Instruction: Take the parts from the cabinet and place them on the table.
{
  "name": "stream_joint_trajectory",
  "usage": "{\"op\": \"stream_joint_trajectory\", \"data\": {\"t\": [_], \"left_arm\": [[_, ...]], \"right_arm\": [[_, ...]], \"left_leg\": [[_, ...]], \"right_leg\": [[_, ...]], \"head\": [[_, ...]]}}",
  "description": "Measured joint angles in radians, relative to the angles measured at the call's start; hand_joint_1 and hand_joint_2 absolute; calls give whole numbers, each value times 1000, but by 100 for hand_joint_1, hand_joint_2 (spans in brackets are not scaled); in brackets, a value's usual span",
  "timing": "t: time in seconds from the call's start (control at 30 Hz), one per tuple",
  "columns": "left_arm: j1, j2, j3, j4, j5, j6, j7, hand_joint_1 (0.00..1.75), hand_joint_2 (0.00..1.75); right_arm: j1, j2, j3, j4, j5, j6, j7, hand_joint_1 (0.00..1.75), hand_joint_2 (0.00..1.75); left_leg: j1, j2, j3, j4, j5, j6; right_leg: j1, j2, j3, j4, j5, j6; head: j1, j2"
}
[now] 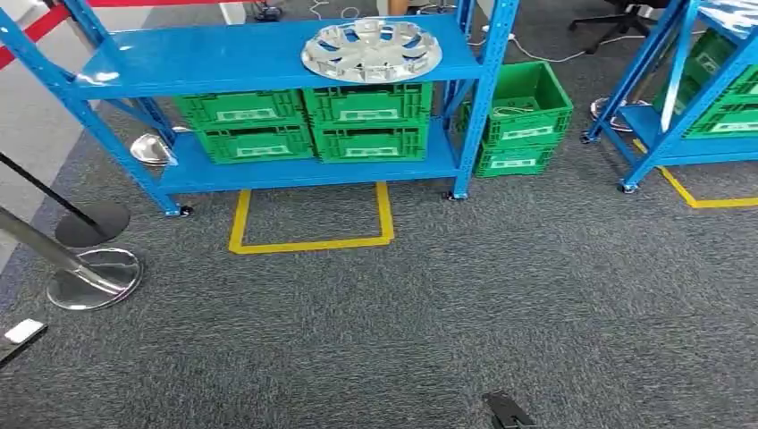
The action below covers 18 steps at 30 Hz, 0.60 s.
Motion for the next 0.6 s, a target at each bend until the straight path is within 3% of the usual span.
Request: {"op": "stream_joint_trajectory", "data": {"t": [0.03,0.07,0.1,0.17,0.2,0.23,0.27,0.3,0.37,0.4,0.43,0.47,0.53,0.57,0.6], "left_arm": [[8,1,6,0,0,3,-3,175,175],[19,1,11,0,0,4,-5,175,175],[28,1,16,0,0,4,-5,175,175],[35,2,27,0,0,5,-15,175,175],[35,5,32,0,0,5,-17,175,175],[33,5,37,0,0,7,-19,175,175],[28,6,40,0,0,8,-19,175,175],[35,5,43,0,0,9,-19,175,175],[45,6,47,0,0,8,-20,175,175],[44,7,48,0,0,7,-20,175,175],[42,8,51,0,0,7,-20,175,175],[39,8,51,0,0,6,-20,175,175],[39,6,51,0,0,3,-20,175,175],[39,6,51,0,0,2,-20,175,175],[39,6,51,0,0,-2,-20,175,175]], "right_arm": [[0,0,1,0,0,0,0,0,0],[1,0,2,0,0,1,0,0,0],[1,0,2,0,0,1,0,0,0],[1,0,3,0,0,1,0,0,0],[0,1,4,0,0,1,0,0,0],[-1,0,4,0,0,1,0,0,0],[-1,0,4,0,0,1,0,0,0],[-2,0,4,0,0,1,0,0,0],[-2,0,5,0,0,1,0,0,0],[-3,0,5,0,0,1,1,0,0],[-3,0,5,0,1,0,2,0,0],[-3,0,5,0,1,0,2,0,0],[-1,0,6,0,1,0,3,0,0],[-1,0,6,0,1,0,6,0,0],[0,0,6,0,1,0,9,0,0]], "left_leg": [[-1,0,-39,86,-32,-1],[-1,0,-56,127,-36,-2],[-1,1,-48,116,-18,-2],[0,17,24,-16,60,-3],[0,48,77,-109,97,-3],[-4,119,111,-171,102,-6],[-8,103,107,-177,102,10],[-9,90,100,-174,104,17],[-12,65,90,-171,110,28],[-6,53,87,-173,117,39],[-4,43,84,-173,121,44],[-2,30,80,-173,125,50],[-2,7,71,-173,130,55],[-3,-5,66,-173,133,54],[-4,-18,63,-173,137,53]], "right_leg": [[2,-13,-4,0,2,-3],[3,-24,-7,0,3,-5],[3,-34,-8,0,4,-5],[2,-59,-10,3,5,-2],[2,-69,-11,8,5,1],[13,-79,-12,16,1,10],[16,-90,-17,26,-4,15],[17,-102,-17,25,-1,19],[15,-127,-15,22,2,26],[12,-117,-22,26,-4,33],[8,-60,-33,58,-35,43],[7,-26,-60,129,-82,48],[7,-8,-127,288,-154,50],[7,-7,-147,334,-167,49],[8,-6,-144,333,-159,46]], "head": [[0,0],[0,0],[0,0],[0,0],[0,0],[-2,0],[-2,0],[5,0],[3,0],[3,0],[6,0],[6,0],[6,0],[5,0],[6,0]]}}
